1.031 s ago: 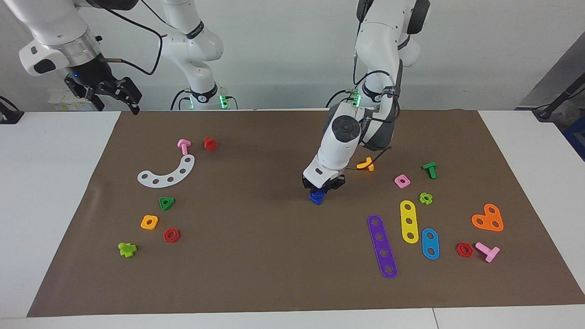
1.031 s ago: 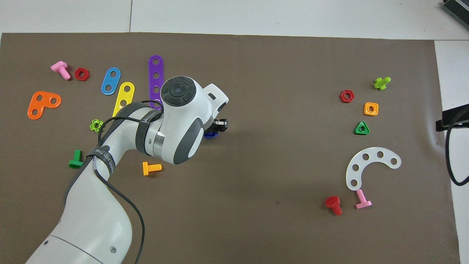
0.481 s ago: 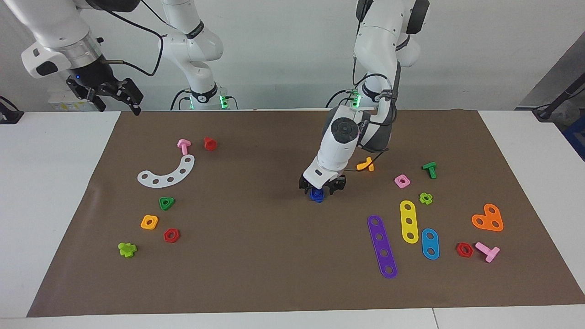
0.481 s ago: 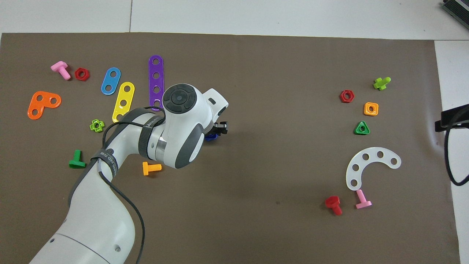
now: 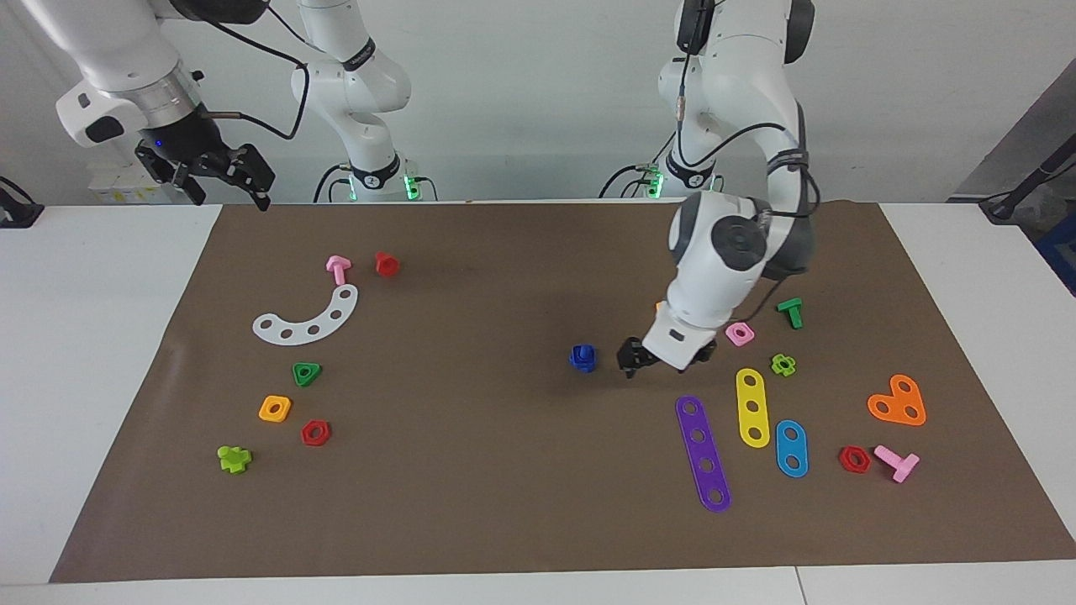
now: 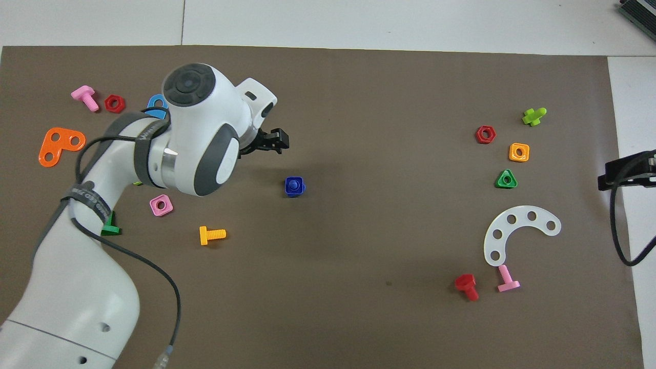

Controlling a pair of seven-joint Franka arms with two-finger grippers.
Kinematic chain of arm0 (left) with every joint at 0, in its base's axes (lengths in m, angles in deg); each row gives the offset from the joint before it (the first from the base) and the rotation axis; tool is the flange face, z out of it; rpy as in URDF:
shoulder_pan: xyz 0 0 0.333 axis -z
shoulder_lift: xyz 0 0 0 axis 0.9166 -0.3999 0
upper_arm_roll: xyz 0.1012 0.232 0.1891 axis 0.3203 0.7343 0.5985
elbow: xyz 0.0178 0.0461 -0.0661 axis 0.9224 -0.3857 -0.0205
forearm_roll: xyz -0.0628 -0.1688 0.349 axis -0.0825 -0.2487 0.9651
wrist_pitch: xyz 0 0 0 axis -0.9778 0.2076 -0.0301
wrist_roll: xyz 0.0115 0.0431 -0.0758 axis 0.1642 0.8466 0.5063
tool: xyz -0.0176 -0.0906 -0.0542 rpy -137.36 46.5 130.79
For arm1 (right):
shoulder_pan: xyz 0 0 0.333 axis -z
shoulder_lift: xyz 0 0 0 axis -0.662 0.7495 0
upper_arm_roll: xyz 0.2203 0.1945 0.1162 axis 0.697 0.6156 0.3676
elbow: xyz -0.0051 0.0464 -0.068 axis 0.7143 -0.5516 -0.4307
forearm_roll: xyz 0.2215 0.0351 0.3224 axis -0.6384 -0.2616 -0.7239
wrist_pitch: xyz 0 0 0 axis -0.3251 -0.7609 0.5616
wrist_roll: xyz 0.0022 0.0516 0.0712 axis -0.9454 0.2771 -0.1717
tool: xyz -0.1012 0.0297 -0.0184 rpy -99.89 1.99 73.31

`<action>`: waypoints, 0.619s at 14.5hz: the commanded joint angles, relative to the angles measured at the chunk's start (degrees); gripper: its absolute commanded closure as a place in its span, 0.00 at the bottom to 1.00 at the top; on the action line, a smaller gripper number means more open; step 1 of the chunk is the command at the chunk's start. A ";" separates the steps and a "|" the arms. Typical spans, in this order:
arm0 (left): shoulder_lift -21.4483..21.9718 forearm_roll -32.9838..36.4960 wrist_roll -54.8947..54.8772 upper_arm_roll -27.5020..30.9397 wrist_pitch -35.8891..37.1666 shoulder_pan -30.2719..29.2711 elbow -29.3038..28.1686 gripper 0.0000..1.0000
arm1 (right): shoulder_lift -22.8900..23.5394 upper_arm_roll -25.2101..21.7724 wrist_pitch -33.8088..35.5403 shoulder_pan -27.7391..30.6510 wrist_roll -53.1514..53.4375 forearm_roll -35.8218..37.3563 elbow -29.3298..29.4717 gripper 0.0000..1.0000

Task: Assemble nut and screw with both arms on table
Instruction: 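Open the left gripper and lift it away from the assembled bolt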

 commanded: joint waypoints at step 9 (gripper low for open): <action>13.39 8.74 -16.13 -0.34 17.81 -14.90 -2.52 0.00 | -2.10 0.24 -0.05 -0.38 -0.26 -0.43 -1.29 0.00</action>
